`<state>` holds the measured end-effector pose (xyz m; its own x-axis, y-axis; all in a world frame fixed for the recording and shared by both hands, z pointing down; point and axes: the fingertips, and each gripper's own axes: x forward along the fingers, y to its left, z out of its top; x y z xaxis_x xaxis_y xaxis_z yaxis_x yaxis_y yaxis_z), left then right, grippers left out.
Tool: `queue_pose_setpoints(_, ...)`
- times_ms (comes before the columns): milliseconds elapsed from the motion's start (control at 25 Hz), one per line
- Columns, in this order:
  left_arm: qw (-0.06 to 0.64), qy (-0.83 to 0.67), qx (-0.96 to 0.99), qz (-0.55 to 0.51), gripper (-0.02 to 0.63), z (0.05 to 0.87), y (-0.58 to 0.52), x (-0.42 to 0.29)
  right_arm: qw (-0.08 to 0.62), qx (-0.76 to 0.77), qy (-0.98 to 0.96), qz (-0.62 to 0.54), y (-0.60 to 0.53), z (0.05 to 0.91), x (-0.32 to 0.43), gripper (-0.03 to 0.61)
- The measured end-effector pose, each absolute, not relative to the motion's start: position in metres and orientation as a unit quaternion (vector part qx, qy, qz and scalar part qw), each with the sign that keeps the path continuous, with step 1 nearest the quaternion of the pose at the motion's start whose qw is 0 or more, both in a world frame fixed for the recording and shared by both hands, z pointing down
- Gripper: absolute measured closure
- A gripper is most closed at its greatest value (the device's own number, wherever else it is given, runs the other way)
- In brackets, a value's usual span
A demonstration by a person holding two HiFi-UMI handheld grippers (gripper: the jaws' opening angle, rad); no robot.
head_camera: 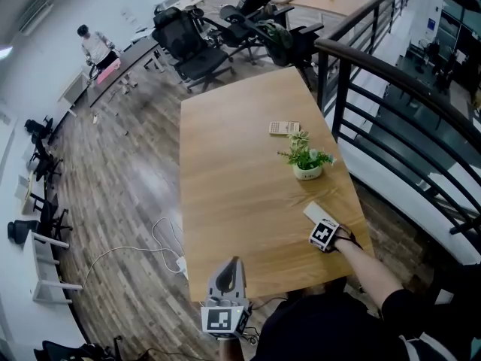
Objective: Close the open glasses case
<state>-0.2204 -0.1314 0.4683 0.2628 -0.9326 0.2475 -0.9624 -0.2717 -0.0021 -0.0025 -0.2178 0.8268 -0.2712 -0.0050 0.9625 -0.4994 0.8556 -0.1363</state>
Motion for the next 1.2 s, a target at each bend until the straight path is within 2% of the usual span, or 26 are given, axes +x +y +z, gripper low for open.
queue_pose_setpoints(80,0.072,-0.6,0.791,0.101,0.612,0.471,-0.126,-0.227,0.65,0.133,-0.739,0.122,-0.206,0.834,-0.011,0.563)
queue_pose_setpoints(160,0.067,-0.602,0.79,0.094,0.612,0.467,-0.125,-0.234,0.667,0.154,-0.727,0.066,-0.206,0.829,-0.009,0.563)
queue_pose_setpoints(320,0.061,-0.606,0.787,0.094,0.612,0.473,-0.129,-0.247,0.59,0.233,-0.767,0.094,-0.203,0.806,-0.005,0.563)
queue_pose_setpoints(440,0.047,-0.605,0.791,0.083,0.612,0.468,-0.138,-0.247,0.467,0.297,-0.82,0.148,-0.215,0.763,-0.005,0.563)
queue_pose_setpoints(520,0.044,-0.6,0.795,0.077,0.612,0.464,-0.143,-0.243,0.35,0.339,-0.858,0.163,-0.23,0.717,-0.003,0.563)
queue_pose_setpoints(640,0.032,-0.591,0.802,0.081,0.612,0.467,-0.145,-0.243,0.172,0.385,-0.895,0.146,-0.24,0.628,0.011,0.564)
queue_pose_setpoints(800,0.016,-0.587,0.805,0.086,0.613,0.461,-0.153,-0.244,0.019,0.437,-0.894,0.1,-0.227,0.531,0.046,0.565)
queue_pose_setpoints(880,0.014,-0.585,0.807,0.085,0.612,0.454,-0.158,-0.244,-0.006,0.458,-0.887,0.058,-0.213,0.499,0.059,0.565)
queue_pose_setpoints(1080,0.001,-0.595,0.799,0.083,0.613,0.444,-0.161,-0.248,-0.017,0.51,-0.86,-0.008,-0.186,0.457,0.085,0.565)
queue_pose_setpoints(1200,-0.006,-0.611,0.788,0.075,0.613,0.437,-0.163,-0.252,0.003,0.528,-0.849,-0.013,-0.178,0.455,0.089,0.565)
